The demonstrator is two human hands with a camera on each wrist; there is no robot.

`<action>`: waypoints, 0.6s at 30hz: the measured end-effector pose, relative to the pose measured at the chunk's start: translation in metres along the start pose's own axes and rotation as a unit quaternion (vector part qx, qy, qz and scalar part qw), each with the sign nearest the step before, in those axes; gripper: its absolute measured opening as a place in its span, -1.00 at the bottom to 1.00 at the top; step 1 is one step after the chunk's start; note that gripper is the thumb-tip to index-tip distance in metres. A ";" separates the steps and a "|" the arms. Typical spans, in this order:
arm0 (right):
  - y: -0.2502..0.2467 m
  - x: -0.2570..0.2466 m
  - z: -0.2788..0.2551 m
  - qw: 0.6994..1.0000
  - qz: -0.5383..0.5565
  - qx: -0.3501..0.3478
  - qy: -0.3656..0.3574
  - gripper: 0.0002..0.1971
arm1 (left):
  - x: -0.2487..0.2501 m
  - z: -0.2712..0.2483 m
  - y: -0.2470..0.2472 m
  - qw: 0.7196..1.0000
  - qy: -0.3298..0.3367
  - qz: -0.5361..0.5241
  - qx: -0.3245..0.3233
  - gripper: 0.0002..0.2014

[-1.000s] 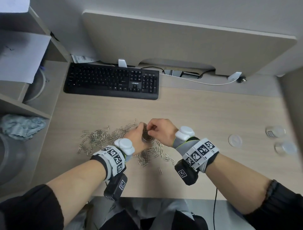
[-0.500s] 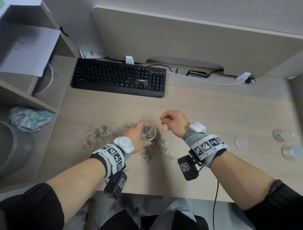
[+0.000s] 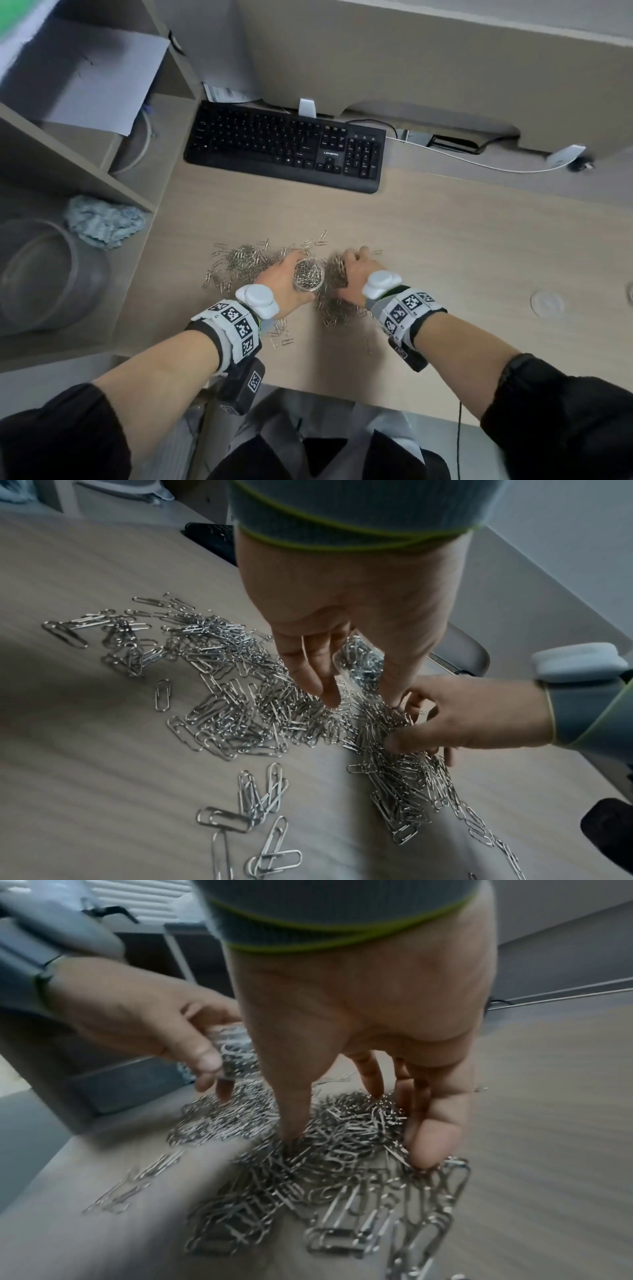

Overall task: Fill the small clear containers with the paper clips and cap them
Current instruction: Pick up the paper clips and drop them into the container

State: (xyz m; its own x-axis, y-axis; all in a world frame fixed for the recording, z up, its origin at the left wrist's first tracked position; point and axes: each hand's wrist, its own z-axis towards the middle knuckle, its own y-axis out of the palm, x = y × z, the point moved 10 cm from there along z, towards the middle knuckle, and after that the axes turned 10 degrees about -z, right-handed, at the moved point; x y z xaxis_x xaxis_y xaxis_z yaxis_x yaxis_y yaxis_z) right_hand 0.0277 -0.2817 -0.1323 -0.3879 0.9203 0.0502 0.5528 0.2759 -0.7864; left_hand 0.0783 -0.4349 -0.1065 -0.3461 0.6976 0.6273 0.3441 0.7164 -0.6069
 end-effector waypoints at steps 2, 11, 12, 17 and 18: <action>0.006 -0.007 0.001 0.999 -0.029 -0.022 0.016 -0.30 | 0.000 0.000 -0.001 1.000 0.002 0.001 0.001 -0.26; 0.002 0.027 -0.008 0.979 0.197 -0.041 0.018 -0.75 | 0.004 0.000 -0.001 1.000 0.005 0.015 -0.005 -0.29; -0.001 0.033 -0.011 0.966 0.253 -0.037 0.033 -0.80 | 0.006 0.000 0.000 1.000 0.006 0.019 -0.008 -0.29; -0.040 0.042 -0.028 0.917 0.398 0.009 0.008 -0.82 | 0.028 0.003 0.005 0.999 0.026 0.031 -0.018 -0.27; -0.051 0.041 -0.031 0.914 0.405 0.019 -0.001 -0.81 | 0.034 0.004 0.006 0.999 0.032 0.027 -0.020 -0.27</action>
State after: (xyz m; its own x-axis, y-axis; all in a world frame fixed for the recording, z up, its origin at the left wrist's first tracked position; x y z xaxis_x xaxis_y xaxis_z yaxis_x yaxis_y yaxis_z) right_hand 0.0063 -0.2490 -0.0714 0.1368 0.8175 -0.5595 0.6328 -0.5066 -0.5856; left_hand 0.0651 -0.4067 -0.0906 -0.2702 0.7320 0.6254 0.3961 0.6766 -0.6208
